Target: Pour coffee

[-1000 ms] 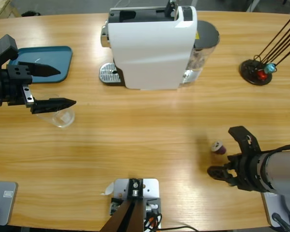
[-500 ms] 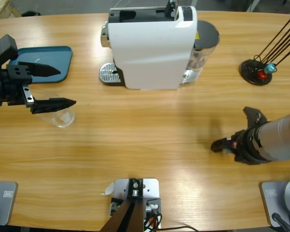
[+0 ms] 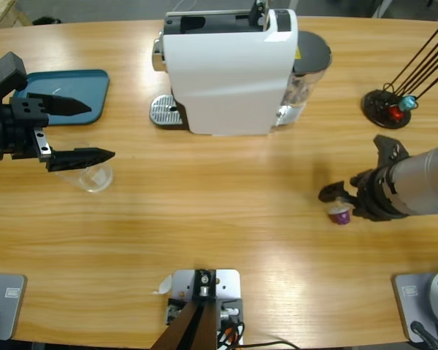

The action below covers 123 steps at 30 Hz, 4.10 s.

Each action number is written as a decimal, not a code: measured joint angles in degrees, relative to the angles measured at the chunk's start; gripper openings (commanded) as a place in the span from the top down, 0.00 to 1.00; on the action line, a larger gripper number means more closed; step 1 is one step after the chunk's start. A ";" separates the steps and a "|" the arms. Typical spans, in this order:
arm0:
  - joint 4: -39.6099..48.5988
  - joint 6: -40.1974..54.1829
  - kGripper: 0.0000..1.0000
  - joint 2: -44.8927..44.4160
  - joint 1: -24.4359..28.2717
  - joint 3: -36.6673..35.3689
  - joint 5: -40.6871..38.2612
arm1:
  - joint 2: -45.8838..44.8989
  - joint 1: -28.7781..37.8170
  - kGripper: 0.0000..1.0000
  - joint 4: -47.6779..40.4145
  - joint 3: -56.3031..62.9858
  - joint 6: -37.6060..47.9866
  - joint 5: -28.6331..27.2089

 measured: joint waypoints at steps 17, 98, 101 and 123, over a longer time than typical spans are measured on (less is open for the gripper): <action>0.00 0.00 0.01 -0.14 0.00 0.03 -0.14 | -10.35 0.00 0.23 10.76 -0.23 30.56 -0.28; 0.00 0.00 0.01 -0.14 -0.30 1.45 -1.14 | -4.99 -0.09 0.94 -11.23 11.51 52.90 3.63; 0.00 0.00 0.01 -0.14 -0.30 1.45 -1.14 | -4.99 -0.09 1.00 -11.31 11.50 50.92 3.62; 0.00 0.00 0.01 -2.09 -0.31 2.82 -1.14 | -2.58 0.69 1.00 27.41 -32.19 10.33 -6.97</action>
